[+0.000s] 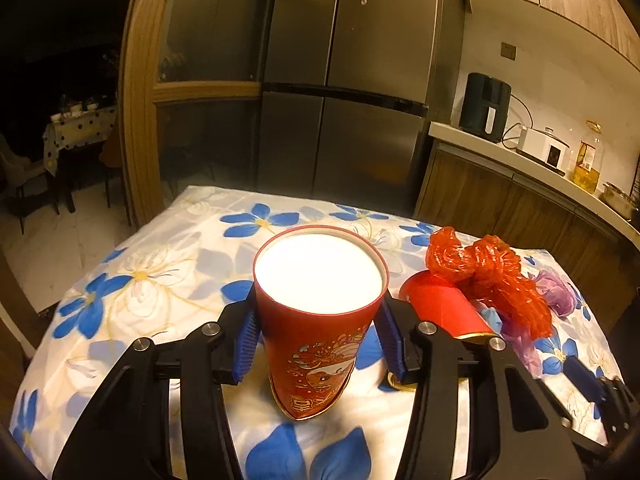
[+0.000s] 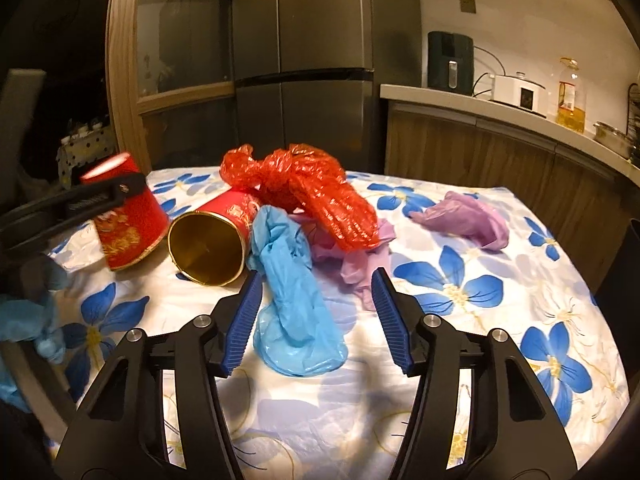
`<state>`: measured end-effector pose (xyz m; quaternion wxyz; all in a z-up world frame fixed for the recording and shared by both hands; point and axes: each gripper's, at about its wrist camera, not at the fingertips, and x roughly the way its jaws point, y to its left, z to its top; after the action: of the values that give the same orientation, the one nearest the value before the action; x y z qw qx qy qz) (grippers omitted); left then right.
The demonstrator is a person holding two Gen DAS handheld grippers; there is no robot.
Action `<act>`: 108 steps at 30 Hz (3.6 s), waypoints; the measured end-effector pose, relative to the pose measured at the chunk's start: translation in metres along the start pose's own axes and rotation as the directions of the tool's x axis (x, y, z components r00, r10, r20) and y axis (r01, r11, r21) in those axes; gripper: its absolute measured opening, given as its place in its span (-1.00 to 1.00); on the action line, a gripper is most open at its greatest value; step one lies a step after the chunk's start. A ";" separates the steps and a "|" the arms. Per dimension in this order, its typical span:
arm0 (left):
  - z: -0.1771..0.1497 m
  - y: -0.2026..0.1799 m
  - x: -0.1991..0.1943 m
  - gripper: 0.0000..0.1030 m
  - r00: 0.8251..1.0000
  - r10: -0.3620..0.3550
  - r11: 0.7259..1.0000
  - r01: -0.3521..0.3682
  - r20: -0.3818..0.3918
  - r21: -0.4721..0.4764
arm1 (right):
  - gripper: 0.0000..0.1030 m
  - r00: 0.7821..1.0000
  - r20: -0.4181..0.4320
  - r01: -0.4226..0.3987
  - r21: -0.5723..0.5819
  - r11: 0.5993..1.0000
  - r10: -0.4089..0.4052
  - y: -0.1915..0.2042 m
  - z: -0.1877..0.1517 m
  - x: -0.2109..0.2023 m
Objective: Collect trash
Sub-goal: 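Grasp the red paper cup with the left gripper while the right gripper grasps the blue glove, then carry the red paper cup and blue glove over the bin with both grippers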
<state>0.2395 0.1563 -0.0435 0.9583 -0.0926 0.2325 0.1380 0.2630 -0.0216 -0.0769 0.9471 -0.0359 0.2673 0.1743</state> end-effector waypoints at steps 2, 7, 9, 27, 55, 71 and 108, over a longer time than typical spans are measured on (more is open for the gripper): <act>-0.002 0.002 -0.010 -0.03 1.000 0.000 1.000 0.000 0.017 -0.010 | -0.01 1.000 -0.019 -0.010 -0.001 1.000 0.010 0.001 -0.001 0.006; -0.003 0.004 -0.026 -0.02 0.999 -0.010 1.000 0.011 0.036 -0.029 | -0.27 0.998 -0.059 -0.027 -0.015 1.000 0.026 0.005 -0.002 0.016; -0.004 0.003 -0.032 -0.02 0.999 -0.016 0.999 0.017 0.041 -0.029 | -0.39 0.997 -0.070 -0.031 -0.020 0.999 0.030 0.006 -0.003 0.019; -0.019 -0.004 -0.069 -0.02 0.999 -0.029 0.999 0.030 0.036 -0.021 | -0.98 0.999 0.003 -0.051 -0.025 0.998 0.051 -0.005 0.001 -0.024; -0.042 -0.129 -0.115 -0.02 0.971 -0.237 0.964 0.232 0.025 0.128 | -0.99 0.977 0.190 0.069 0.132 0.989 -0.093 -0.123 -0.005 -0.169; -0.053 -0.272 -0.110 -0.02 0.909 -0.415 0.873 0.410 -0.039 0.263 | -0.99 0.938 0.213 0.223 0.232 0.947 -0.273 -0.220 -0.011 -0.203; -0.042 -0.487 -0.091 -0.02 0.740 -0.666 0.669 0.647 -0.092 0.365 | -0.99 0.780 0.166 0.487 0.444 0.752 -0.603 -0.412 -0.002 -0.231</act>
<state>0.2944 -0.3342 0.0180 0.9481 0.0176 0.1815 -0.2606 0.2222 -0.4798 0.0302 0.9735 0.0964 0.1264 -0.1645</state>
